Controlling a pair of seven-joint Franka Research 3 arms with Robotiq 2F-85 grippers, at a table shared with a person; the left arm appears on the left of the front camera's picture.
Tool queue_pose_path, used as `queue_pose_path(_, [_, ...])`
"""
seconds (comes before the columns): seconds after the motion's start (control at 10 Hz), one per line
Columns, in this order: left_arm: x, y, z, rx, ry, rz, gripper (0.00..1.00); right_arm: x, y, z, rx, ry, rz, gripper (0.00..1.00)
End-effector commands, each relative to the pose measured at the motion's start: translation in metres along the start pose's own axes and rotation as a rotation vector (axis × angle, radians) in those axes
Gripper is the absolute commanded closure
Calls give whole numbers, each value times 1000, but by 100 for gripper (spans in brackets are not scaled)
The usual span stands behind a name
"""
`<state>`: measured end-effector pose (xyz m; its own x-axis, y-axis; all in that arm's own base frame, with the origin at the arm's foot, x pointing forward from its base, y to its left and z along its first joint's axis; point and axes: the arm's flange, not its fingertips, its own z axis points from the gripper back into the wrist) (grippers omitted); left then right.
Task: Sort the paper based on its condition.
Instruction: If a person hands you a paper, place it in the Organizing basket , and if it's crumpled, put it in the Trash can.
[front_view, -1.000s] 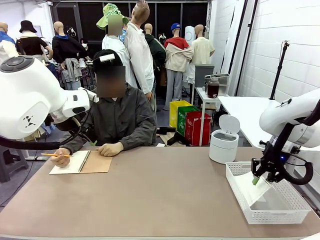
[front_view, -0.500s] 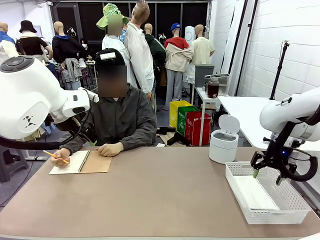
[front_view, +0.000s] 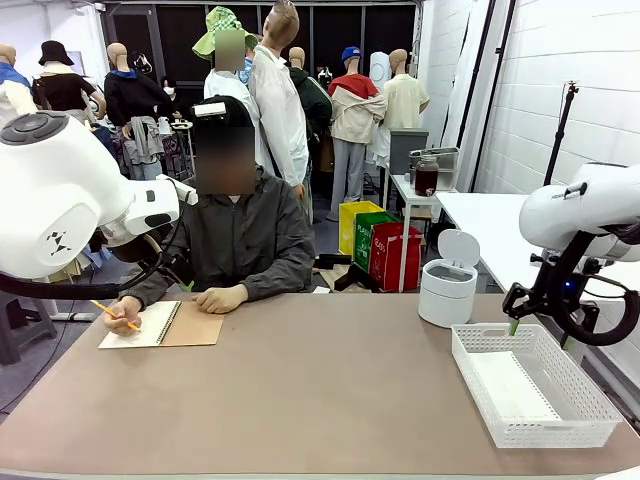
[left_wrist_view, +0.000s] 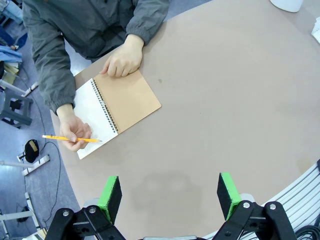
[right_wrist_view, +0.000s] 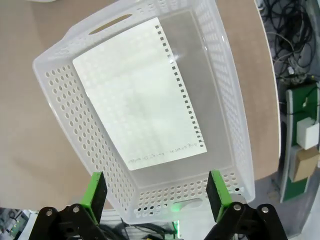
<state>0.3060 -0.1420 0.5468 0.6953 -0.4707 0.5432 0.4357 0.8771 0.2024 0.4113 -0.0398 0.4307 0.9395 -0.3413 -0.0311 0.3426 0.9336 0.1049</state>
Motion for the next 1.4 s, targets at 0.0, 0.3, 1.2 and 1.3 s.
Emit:
queue_pose_path(0.0, [0, 1, 0, 2, 3, -12, 0, 1, -3, -2, 1, 6, -4, 0])
queue_pose_path(0.3, [0, 1, 0, 2, 3, -12, 0, 1, -3, -2, 1, 6, -4, 0])
queue_pose_path(1.2, [0, 1, 0, 2, 3, -12, 0, 1, -3, -2, 1, 6, -4, 0])
queue_pose_path(1.3, [0, 1, 0, 2, 3, -12, 0, 1, -3, -2, 1, 6, -4, 0])
